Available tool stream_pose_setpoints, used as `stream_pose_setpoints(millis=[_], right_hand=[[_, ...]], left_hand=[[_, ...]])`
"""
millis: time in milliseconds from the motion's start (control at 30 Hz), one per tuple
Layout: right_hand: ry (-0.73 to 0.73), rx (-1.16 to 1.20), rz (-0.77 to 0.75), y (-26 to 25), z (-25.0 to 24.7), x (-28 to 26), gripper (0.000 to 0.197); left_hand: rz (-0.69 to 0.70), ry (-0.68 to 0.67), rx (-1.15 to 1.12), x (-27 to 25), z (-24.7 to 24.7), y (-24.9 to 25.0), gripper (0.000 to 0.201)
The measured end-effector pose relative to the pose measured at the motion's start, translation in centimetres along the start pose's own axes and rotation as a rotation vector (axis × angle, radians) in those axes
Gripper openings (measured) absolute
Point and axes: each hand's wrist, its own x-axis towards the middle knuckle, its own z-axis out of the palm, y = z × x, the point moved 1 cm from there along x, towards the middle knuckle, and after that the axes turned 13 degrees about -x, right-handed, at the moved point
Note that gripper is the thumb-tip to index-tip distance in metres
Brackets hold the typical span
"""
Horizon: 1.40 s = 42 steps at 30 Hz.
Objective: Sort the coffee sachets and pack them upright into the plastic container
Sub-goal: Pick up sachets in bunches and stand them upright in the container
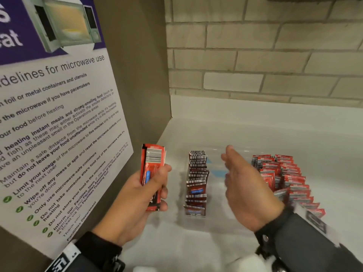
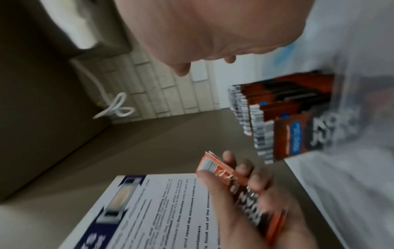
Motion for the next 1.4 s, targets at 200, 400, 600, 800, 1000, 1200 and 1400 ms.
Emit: stream_pose_setpoints(millis=[200,400,600,800,1000,1200,1400], right_hand=[[0.123,-0.506,-0.518,-2.4,0.5,-0.6,0.029],[-0.065,-0.464,-0.568,-1.5,2.7,-1.0,0.027],[0.137,-0.371,-0.718,-2.2,2.4,0.5,0.016],[0.361,-0.898,-0.948,-2.5,2.1,1.2,0.053],[0.154,-0.956,-0.938,-2.1,1.4,0.8,0.027],[-0.027,-0.14,-0.6,-2.5,1.0,0.7,0.033],[-0.045,0.287,-0.473,-3.3,-0.1,1.0,0.01]], left_hand=[[-0.021,-0.164,-0.252,-0.1,3.0,2.4,0.033],[0.195,-0.133,-0.085,0.6,5.6,3.4,0.033],[0.24,-0.1,-0.086,1.0,6.7,3.5,0.032],[0.186,-0.15,-0.142,0.9,7.4,3.5,0.026],[0.233,-0.096,-0.114,1.2,6.3,5.0,0.031],[0.299,-0.013,-0.189,1.6,5.8,5.8,0.013],[0.187,-0.074,-0.046,0.9,4.7,4.3,0.015]])
